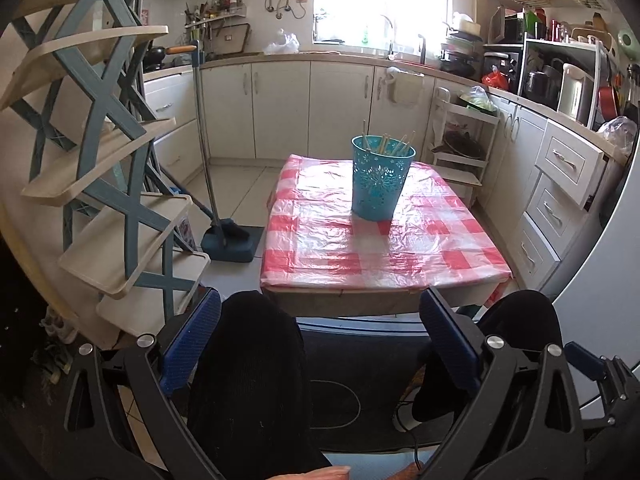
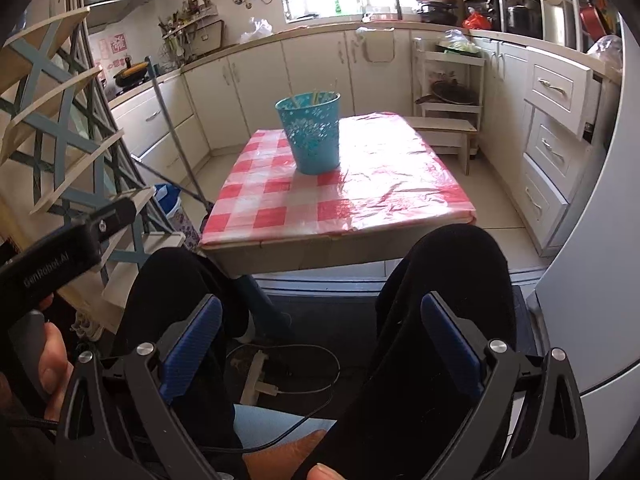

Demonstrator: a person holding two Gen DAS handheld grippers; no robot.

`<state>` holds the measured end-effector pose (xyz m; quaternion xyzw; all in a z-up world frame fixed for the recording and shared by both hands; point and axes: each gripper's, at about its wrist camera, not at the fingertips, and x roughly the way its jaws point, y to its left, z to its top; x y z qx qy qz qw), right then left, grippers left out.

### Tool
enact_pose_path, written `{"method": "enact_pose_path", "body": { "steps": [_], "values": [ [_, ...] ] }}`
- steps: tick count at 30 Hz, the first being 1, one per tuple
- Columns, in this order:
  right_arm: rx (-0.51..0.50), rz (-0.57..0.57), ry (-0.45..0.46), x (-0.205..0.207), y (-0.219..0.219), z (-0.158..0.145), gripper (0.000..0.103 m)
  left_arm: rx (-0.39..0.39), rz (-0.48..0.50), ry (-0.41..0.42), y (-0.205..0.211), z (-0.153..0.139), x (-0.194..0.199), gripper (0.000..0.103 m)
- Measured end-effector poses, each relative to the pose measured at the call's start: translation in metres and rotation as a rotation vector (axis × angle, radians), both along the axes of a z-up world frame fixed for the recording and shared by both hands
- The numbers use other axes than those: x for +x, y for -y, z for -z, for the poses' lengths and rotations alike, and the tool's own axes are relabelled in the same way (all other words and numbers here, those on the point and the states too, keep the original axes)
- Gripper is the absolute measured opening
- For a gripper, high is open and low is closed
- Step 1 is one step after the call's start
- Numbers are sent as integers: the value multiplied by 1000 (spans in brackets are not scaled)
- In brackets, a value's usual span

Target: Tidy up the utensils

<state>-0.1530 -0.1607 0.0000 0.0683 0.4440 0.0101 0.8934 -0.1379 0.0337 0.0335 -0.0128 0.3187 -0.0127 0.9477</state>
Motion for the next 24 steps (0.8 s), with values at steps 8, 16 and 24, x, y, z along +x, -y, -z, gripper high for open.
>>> {"method": "enact_pose_path", "body": {
  "steps": [8,16,24],
  "values": [
    [-7,-6,-21,2,-2,5,96,12,-16,-16,-1,0,7,95],
    [-18,-23,-38,4,-7,9,96,22,-16,-32,1,4,10,95],
    [-21,-30,-38,4,-8,8,96,23,-16,-33,2,4,10,95]
  ]
}}
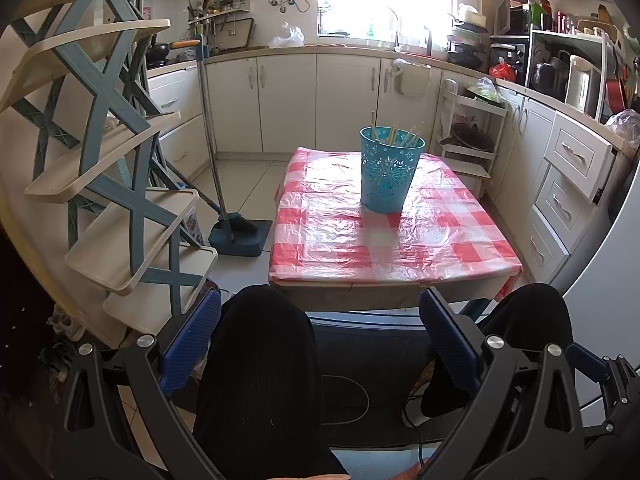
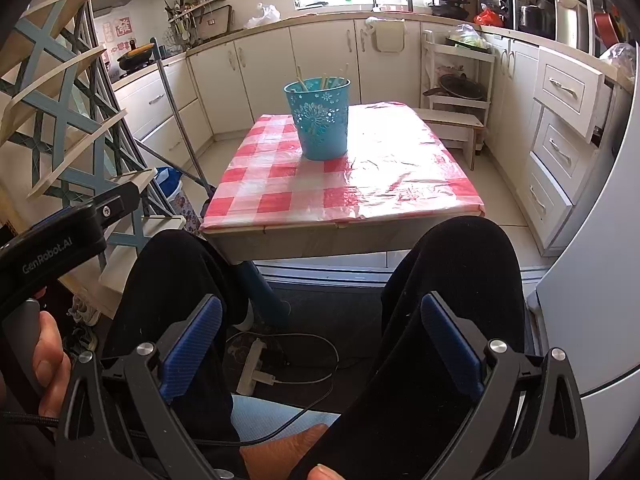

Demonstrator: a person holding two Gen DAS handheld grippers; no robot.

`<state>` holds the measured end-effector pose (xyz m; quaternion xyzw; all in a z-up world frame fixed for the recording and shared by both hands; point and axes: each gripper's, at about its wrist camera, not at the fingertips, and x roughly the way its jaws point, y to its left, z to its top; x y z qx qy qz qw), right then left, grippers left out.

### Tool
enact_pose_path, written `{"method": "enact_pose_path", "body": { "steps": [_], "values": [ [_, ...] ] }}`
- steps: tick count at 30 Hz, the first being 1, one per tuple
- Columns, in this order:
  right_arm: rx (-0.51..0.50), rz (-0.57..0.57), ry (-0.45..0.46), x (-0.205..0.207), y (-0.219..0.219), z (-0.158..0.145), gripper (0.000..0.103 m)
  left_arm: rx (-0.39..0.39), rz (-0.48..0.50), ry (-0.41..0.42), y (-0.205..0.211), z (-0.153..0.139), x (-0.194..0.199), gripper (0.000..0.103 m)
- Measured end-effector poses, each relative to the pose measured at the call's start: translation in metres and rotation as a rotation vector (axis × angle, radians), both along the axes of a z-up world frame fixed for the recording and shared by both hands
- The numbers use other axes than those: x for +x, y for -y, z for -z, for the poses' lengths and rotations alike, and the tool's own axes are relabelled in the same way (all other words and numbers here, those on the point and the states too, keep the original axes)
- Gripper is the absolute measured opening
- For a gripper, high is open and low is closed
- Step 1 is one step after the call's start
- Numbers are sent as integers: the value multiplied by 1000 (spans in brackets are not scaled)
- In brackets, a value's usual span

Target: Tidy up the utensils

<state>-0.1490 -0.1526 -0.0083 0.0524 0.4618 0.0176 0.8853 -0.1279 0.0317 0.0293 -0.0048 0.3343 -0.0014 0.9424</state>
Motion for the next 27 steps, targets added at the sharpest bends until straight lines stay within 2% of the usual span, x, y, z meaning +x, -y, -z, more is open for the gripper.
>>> {"method": "enact_pose_path", "body": {
  "steps": [27],
  "values": [
    [4,-19,-25,1,-4,6,96,1,2,-17,1,6,-1,95]
  ]
}}
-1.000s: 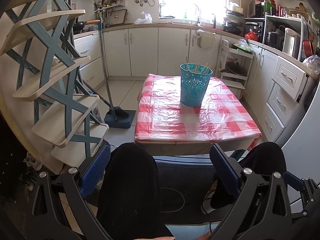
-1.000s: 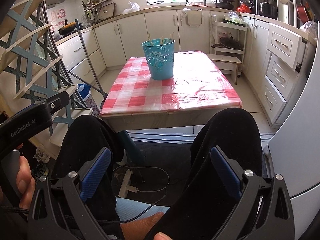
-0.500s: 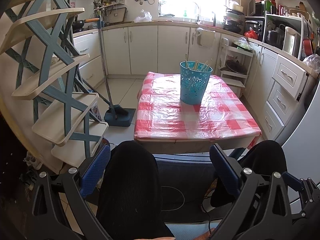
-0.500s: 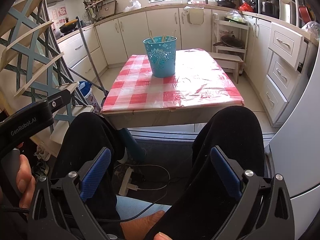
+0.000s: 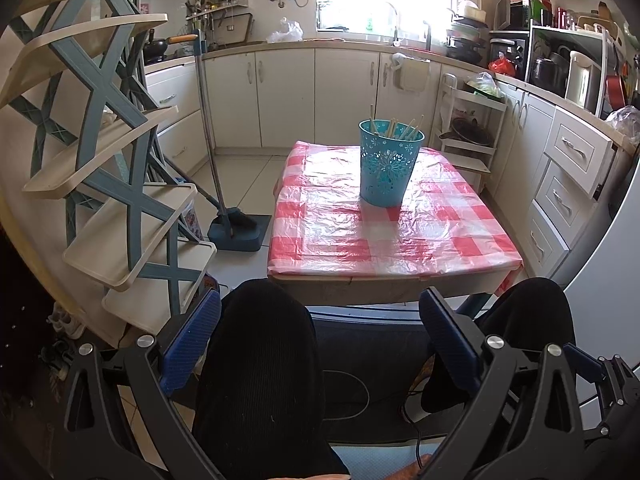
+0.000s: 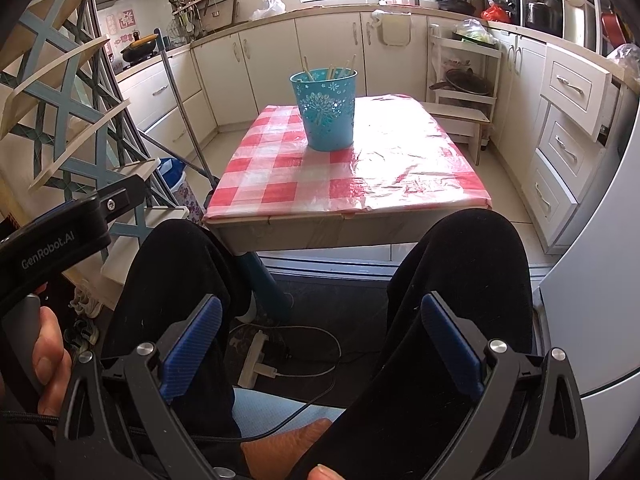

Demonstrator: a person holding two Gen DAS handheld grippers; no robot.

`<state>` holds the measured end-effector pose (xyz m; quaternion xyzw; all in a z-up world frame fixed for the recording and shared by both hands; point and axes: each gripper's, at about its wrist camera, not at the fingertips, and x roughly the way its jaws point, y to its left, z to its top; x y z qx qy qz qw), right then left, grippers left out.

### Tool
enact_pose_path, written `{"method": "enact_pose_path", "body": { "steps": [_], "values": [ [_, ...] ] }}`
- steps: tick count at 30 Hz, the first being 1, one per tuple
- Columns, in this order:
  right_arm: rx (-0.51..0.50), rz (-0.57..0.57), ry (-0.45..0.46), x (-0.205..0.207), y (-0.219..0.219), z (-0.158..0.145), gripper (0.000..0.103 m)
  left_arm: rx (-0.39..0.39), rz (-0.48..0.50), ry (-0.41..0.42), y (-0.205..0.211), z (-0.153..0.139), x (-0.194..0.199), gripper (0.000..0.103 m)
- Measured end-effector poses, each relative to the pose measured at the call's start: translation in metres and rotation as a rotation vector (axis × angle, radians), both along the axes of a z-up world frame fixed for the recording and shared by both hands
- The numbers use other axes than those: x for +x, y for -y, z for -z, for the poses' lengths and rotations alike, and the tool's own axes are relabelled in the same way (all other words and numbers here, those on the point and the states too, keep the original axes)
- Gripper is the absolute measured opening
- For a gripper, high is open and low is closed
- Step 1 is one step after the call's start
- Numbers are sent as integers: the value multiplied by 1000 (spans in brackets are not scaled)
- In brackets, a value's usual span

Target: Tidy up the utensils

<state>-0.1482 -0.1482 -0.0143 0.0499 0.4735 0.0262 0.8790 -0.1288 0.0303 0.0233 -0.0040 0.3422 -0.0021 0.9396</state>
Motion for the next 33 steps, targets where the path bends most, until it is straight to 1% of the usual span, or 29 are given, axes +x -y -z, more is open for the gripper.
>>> {"method": "enact_pose_path", "body": {
  "steps": [33],
  "values": [
    [4,-7,-10,0,-2,4,96,1,-2,-2,-2,0,1,95]
  ]
}}
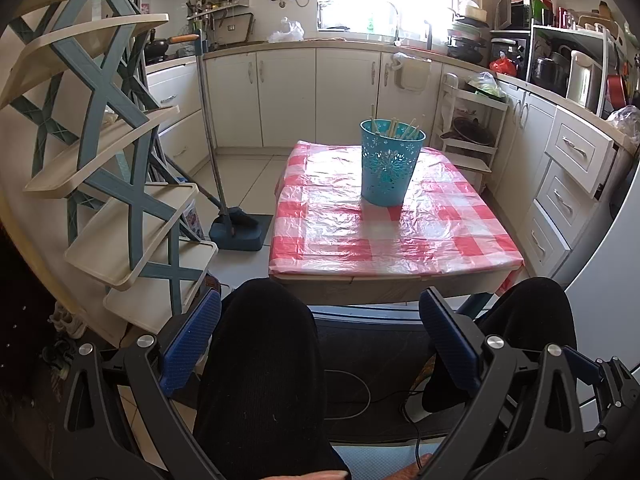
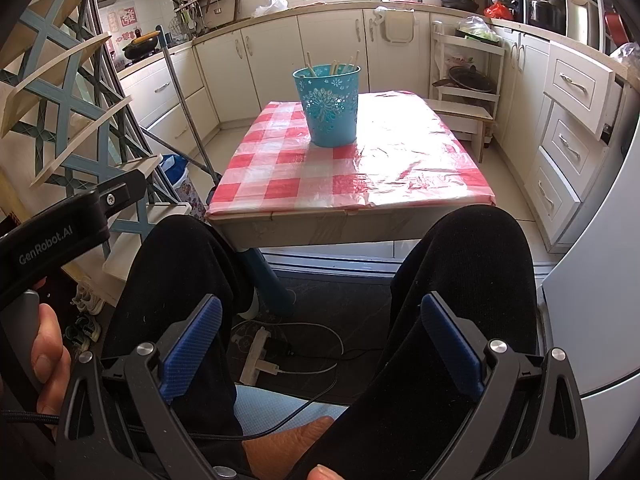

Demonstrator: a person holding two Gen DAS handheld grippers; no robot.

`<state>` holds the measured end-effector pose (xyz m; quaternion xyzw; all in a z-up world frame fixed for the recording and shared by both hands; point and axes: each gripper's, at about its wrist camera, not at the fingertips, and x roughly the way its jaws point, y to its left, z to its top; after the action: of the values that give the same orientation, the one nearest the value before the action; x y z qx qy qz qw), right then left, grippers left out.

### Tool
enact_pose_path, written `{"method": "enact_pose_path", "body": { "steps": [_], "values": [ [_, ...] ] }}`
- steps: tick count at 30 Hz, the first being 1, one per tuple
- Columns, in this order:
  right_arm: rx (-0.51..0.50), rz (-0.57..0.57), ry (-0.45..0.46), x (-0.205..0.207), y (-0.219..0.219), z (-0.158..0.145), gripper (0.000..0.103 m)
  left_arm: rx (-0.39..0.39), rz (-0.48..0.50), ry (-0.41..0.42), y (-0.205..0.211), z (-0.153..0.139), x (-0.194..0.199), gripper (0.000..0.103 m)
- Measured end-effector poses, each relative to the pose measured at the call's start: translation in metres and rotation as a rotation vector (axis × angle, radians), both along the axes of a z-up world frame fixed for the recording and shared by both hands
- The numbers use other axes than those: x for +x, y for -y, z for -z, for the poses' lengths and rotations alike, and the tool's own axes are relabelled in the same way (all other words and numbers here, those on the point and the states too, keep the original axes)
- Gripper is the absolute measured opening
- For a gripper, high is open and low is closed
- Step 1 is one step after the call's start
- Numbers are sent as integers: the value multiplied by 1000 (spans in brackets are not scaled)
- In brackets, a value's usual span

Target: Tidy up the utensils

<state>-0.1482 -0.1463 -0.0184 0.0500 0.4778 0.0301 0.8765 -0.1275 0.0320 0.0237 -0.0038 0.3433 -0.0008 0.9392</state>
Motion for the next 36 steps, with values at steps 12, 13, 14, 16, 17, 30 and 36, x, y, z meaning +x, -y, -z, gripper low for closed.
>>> {"method": "enact_pose_path", "body": {
  "steps": [12,13,14,16,17,30,36],
  "values": [
    [0,0,0,0,-1,0,96,4,2,0,-1,3,-2,95],
    [0,1,0,0,0,-1,96,3,2,-1,0,2,-2,95],
    [0,0,0,0,-1,-1,96,3,1,-1,0,2,-2,95],
    [0,1,0,0,-1,-1,96,4,2,0,0,3,-3,95],
    [0,1,0,0,-1,-1,96,4,3,0,0,3,-2,95],
    [-1,-1,0,0,-1,-1,96,6,5,-1,2,3,-3,95],
    [-1,-1,0,0,-2,-1,96,6,6,-1,1,3,-4,95]
  ]
}}
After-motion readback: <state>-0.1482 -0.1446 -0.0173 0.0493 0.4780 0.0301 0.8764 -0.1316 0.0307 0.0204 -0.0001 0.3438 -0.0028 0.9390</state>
